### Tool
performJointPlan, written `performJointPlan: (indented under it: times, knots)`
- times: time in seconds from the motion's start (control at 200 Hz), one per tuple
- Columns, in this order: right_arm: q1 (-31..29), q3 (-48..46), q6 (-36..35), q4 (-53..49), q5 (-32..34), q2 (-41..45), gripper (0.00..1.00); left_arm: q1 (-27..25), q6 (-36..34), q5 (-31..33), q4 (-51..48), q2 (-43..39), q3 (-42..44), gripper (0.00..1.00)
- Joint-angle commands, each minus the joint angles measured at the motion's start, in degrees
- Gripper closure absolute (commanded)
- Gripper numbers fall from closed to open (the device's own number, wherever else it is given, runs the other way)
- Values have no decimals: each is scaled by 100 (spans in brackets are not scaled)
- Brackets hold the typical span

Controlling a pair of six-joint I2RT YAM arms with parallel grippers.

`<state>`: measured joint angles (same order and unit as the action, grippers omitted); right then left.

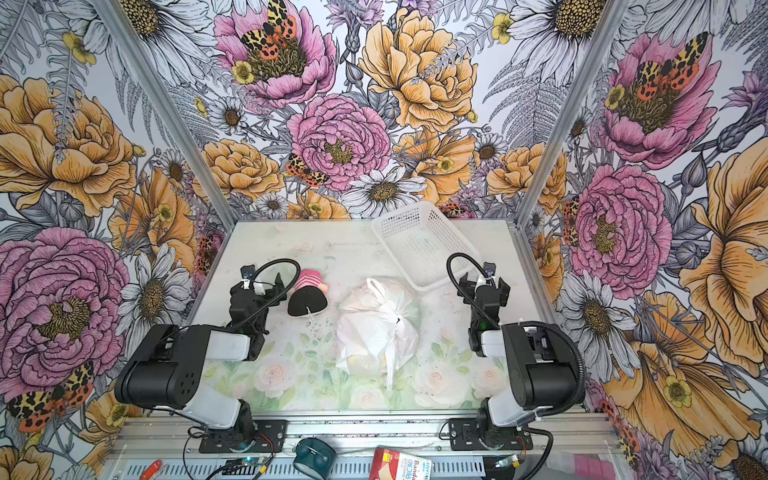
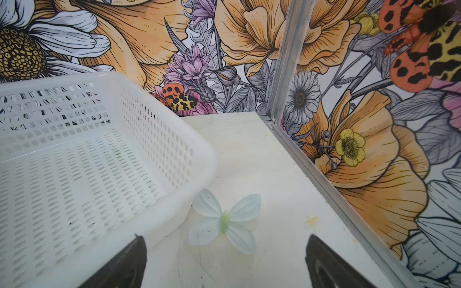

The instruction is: Untie the knot of the plastic bag and take out the fruit

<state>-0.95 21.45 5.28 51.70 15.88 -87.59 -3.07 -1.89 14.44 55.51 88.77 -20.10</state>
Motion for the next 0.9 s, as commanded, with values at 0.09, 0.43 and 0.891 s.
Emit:
performJointPlan:
  times: [0.09, 0.43, 0.891]
  knots:
    - [-43, -48, 39, 132, 99, -56, 1, 65, 18, -133, 32, 4, -56, 1]
    - [-46, -47, 35, 134, 92, -54, 1, 61, 13, -134, 35, 7, -58, 1]
    - [-176, -459, 167, -172, 914, 1176, 1, 91, 18, -201, -28, 7, -81, 1]
